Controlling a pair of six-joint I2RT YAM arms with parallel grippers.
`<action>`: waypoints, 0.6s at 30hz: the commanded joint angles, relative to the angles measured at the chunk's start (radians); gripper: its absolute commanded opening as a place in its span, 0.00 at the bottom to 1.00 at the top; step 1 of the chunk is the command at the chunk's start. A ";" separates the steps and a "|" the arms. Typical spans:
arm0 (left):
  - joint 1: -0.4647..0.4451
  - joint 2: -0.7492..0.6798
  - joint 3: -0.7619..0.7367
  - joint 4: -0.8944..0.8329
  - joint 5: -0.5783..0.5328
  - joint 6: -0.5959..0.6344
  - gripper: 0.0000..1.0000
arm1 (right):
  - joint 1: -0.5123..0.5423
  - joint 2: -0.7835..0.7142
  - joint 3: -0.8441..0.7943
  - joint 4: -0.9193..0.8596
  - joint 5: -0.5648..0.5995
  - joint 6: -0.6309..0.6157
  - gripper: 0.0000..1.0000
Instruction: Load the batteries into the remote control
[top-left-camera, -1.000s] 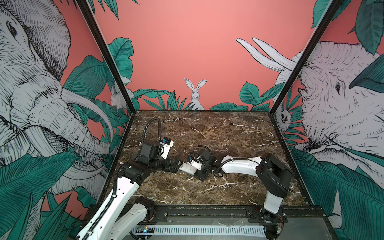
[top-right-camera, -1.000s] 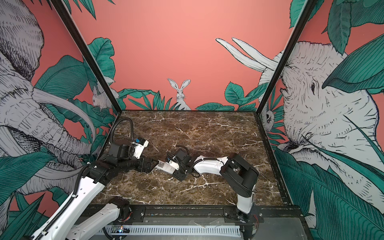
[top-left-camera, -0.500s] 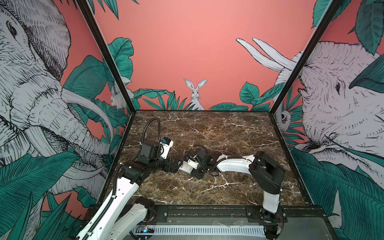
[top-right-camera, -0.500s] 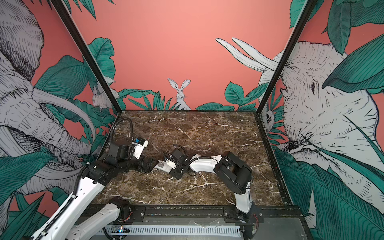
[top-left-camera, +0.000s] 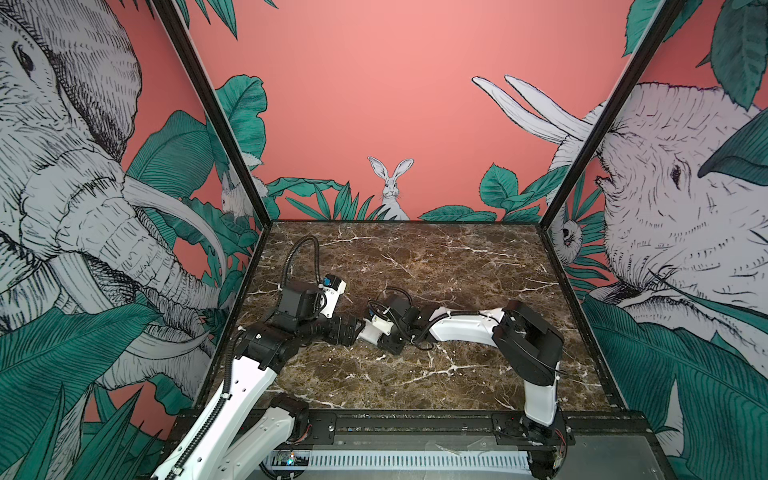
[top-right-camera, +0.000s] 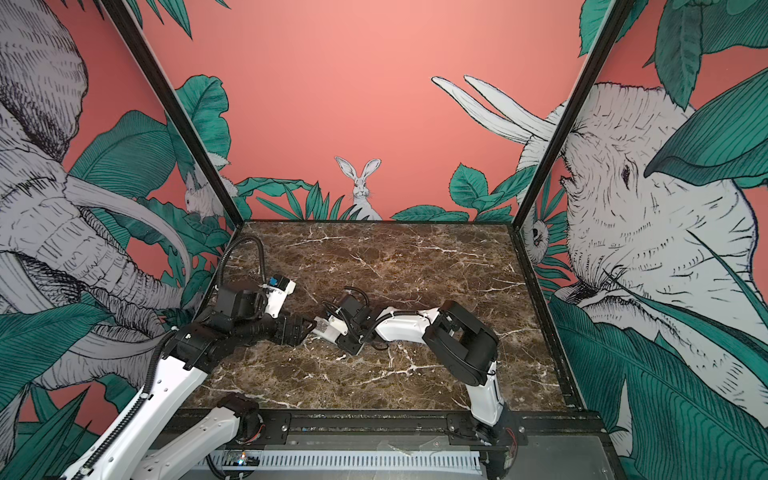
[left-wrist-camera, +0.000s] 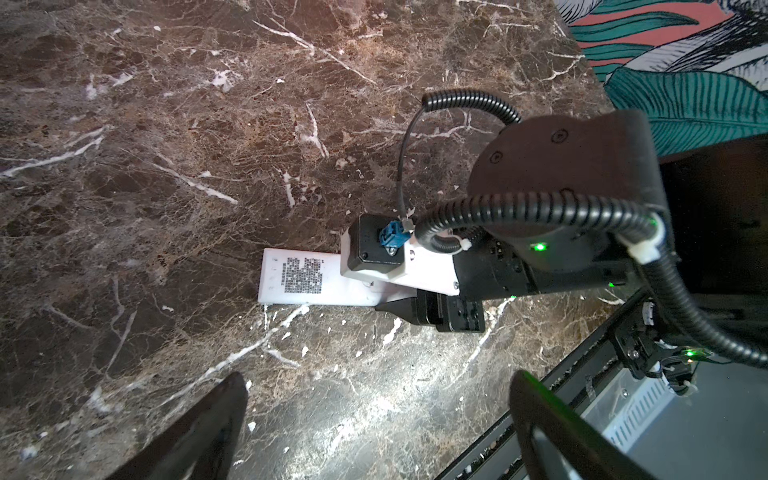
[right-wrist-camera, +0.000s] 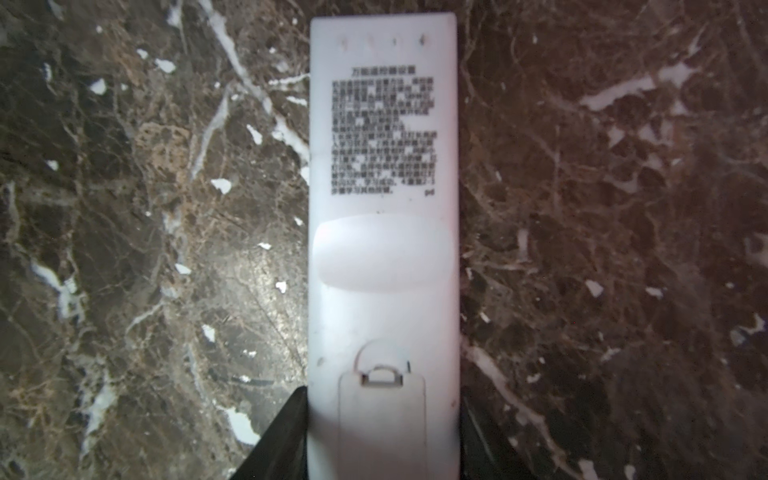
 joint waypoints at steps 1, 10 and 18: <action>0.003 -0.034 -0.037 0.100 0.023 -0.048 0.99 | -0.015 -0.077 -0.032 0.061 -0.074 0.044 0.39; 0.003 -0.022 -0.149 0.579 0.129 -0.255 0.99 | -0.157 -0.319 -0.220 0.267 -0.259 0.247 0.35; -0.012 0.151 -0.107 0.857 0.269 -0.285 0.99 | -0.299 -0.595 -0.357 0.343 -0.374 0.394 0.34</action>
